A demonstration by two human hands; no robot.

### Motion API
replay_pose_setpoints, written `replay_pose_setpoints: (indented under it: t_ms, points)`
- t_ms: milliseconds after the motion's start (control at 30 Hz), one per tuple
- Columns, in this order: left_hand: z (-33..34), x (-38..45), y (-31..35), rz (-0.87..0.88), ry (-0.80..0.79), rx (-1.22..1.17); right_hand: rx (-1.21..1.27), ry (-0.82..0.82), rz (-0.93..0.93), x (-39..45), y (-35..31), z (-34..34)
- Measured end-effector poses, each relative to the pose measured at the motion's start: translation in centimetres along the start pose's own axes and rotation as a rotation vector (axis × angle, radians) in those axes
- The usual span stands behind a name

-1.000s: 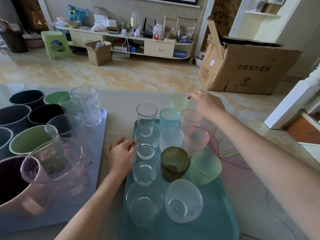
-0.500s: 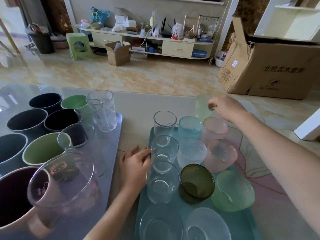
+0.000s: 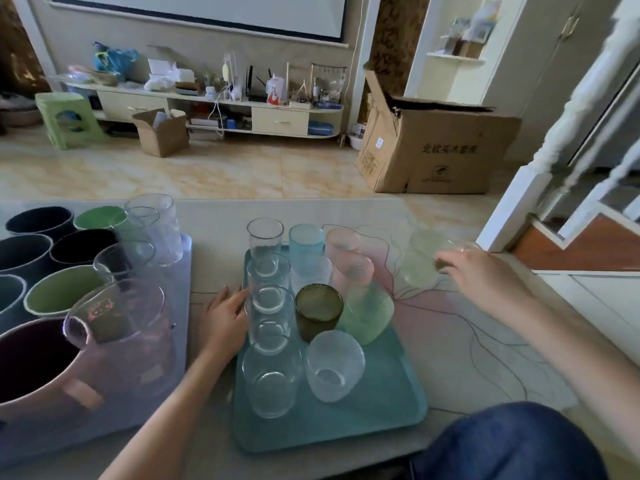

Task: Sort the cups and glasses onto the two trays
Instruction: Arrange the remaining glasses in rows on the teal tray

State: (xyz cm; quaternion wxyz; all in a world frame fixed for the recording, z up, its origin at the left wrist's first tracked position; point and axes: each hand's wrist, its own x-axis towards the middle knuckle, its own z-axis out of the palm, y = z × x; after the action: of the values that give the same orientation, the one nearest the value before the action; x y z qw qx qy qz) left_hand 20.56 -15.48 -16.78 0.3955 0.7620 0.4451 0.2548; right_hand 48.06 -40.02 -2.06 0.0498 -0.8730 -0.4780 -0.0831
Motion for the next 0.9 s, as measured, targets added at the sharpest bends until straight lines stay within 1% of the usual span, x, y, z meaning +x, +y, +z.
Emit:
replay_pose_setpoints:
  t_ms: [100,233,367,500,600,667,700,767,800,833,867,900]
  points:
    - [-0.4,-1.2,-0.7,0.026,-0.056,0.077,0.045,-0.052,-0.017,-5.9,-0.9,0.4]
    - [-0.8,-2.9,-0.8,0.115,-0.055,0.149,0.132,-0.130,-0.123,-10.1,-3.6,1.5]
    - [-1.2,-4.3,-1.1,0.122,-0.052,0.200,0.096,-0.169,-0.218,-11.0,-6.2,2.8]
    - [-1.0,-5.0,-1.4,0.140,-0.045,0.229,0.073,-0.208,-0.254,-10.9,-7.2,3.7]
    - [-1.0,-5.1,-1.4,0.155,-0.032,0.242,0.119,-0.251,-0.265,-10.8,-7.1,3.4]
    - [-1.0,-5.0,-1.7,0.159,-0.022,0.258,0.261,-0.288,-0.220,-10.9,-6.9,2.8]
    - [-0.9,-4.9,-1.8,0.163,-0.020,0.262,0.341,-0.246,-0.183,-10.9,-6.7,2.5]
    - [-0.8,-4.8,-2.0,0.172,-0.015,0.270,0.457,-0.024,-0.062,-10.3,-6.2,2.2]
    - [-0.8,-4.8,-2.0,0.177,-0.011,0.278,0.472,0.086,0.016,-9.7,-5.7,2.5]
    - [-0.8,-4.7,-2.1,0.183,-0.006,0.284,0.453,0.130,0.106,-9.0,-5.2,3.0]
    - [-0.8,-4.7,-2.1,0.189,-0.005,0.288,0.398,0.084,0.187,-8.3,-4.8,3.8]
    - [-0.8,-4.7,-2.2,0.190,-0.003,0.290,0.316,-0.038,0.242,-7.6,-4.5,5.1]
